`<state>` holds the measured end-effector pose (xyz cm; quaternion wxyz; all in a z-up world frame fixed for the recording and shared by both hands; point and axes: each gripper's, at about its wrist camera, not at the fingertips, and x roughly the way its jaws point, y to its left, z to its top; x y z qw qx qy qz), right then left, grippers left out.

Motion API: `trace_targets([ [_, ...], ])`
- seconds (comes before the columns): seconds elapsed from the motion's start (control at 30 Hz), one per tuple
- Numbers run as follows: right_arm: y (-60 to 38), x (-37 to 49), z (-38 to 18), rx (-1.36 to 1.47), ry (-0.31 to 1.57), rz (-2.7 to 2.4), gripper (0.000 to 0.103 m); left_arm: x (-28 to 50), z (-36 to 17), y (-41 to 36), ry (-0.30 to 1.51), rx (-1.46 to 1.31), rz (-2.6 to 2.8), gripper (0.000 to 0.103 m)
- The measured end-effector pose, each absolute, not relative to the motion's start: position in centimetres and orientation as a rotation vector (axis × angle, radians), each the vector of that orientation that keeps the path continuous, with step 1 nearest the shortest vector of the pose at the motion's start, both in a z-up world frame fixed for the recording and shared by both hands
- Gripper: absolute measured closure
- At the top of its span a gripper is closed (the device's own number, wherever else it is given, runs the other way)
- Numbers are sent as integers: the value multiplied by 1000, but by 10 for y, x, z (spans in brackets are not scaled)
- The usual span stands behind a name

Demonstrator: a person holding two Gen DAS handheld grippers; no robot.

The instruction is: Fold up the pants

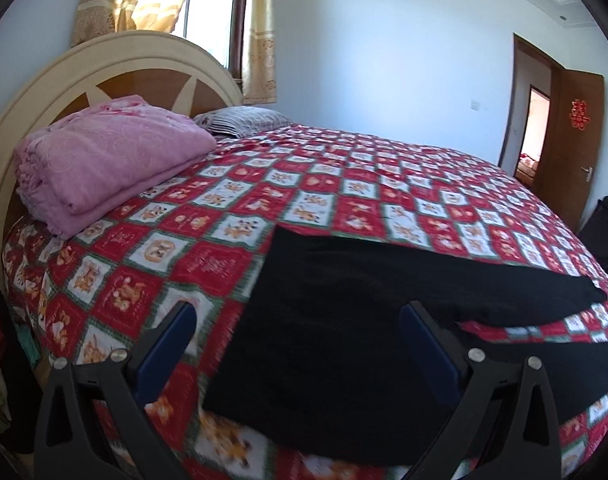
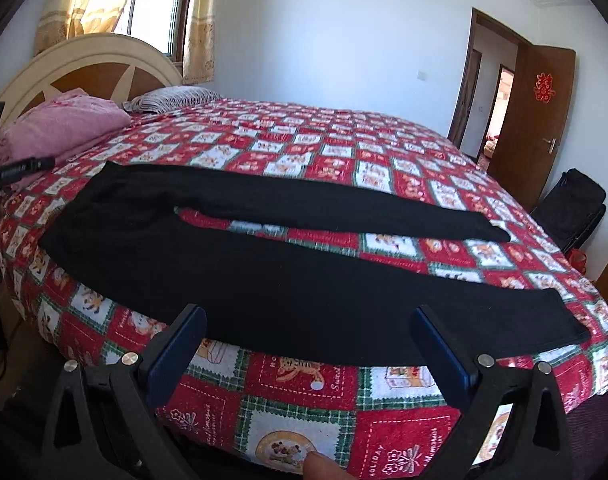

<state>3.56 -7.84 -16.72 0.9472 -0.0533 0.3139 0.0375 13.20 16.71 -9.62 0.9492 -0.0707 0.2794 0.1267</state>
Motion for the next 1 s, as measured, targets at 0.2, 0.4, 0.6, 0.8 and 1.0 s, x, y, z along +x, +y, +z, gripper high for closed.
trace_targets([
  [0.2, -85, 42, -180, -78, 650, 67, 1, 205, -104, 195, 615, -41, 219, 9],
  [0.4, -95, 53, -190, -70, 686, 51, 1, 271, -123, 209, 705, 18, 154, 23],
  [0.6, -123, 72, -185, -52, 703, -13, 1, 317, -152, 226, 830, -33, 99, 28],
  [0.8, -156, 96, -173, 11, 704, -36, 1, 332, -175, 246, 896, -127, 27, 55],
  [1.0, -194, 127, -167, 86, 730, -57, 24, 335, -179, 262, 879, -263, -57, 76],
])
